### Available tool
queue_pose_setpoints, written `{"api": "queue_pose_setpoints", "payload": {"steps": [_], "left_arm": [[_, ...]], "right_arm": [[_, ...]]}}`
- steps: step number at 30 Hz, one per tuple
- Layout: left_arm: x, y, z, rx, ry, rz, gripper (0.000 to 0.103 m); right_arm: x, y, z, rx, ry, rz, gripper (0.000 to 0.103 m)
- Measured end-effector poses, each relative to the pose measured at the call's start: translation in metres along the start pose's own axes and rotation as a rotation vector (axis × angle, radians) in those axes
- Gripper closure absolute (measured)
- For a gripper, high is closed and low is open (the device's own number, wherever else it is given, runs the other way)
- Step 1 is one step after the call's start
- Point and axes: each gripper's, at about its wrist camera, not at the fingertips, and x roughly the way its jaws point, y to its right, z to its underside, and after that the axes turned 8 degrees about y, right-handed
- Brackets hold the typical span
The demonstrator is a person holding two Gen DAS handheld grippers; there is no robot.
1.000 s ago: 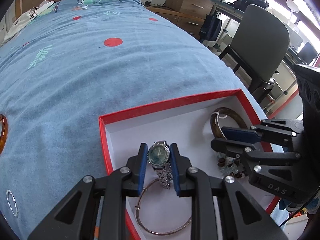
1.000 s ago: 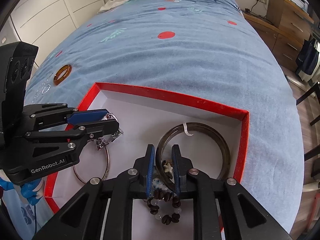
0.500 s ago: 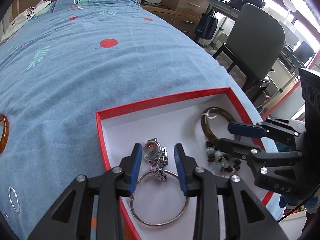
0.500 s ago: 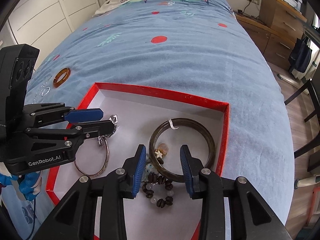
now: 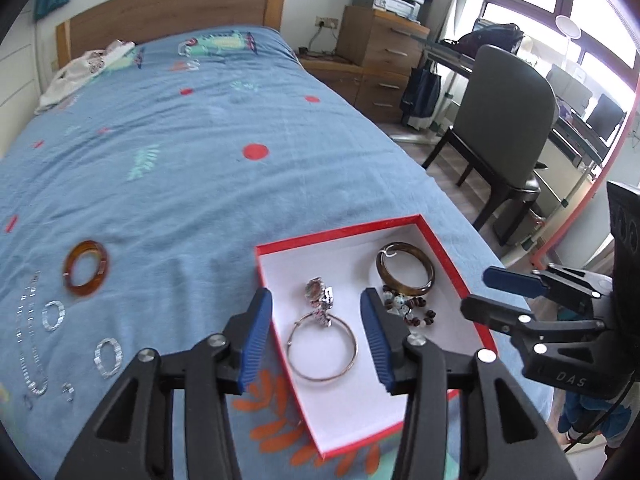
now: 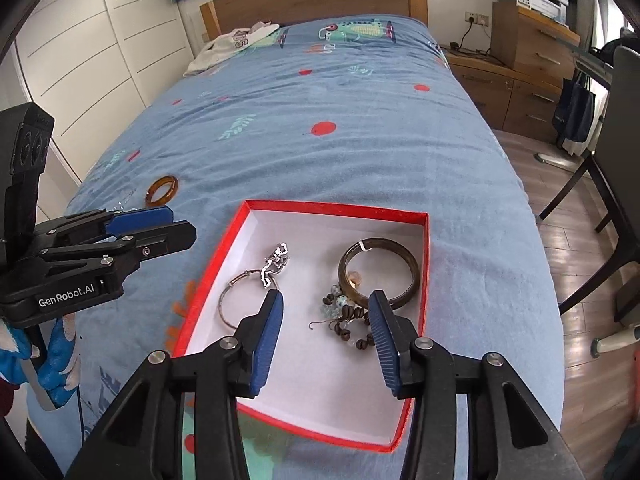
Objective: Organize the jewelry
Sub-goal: 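Open the left tool to drop the watch in the box while the right tool releases the brown bangle, then withdraw both open tools from the red box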
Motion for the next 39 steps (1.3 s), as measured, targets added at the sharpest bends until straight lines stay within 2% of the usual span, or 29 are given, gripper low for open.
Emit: {"api": "queue_pose_setpoints", "payload": {"steps": [7,10,16,28,39], "left_arm": [[-0.074,-0.007,0.019,0.016,0.061,-0.119,0.055],[-0.104,-0.014,0.031,0.015,0.084,-0.162,0.051],[-0.153,-0.031,0.054,0.012,0.115,-0.232,0.050],[-0.227,-0.066,0.085,0.005,0.175,-0.289,0.048],[-0.282,-0.115,0.117,-0.052,0.213,-0.332,0.048]], "right_arm": [[-0.057,-0.029,0.013,0.055,0.080,0.011,0.053],[-0.075,-0.044,0.022,0.071,0.103,0.019,0.052],[-0.103,-0.075,0.038,0.074,0.136,0.023,0.048],[-0.147,-0.115,0.057,0.071,0.201,0.041,0.044],[-0.168,-0.150,0.074,0.073,0.215,0.073,0.042]]}}
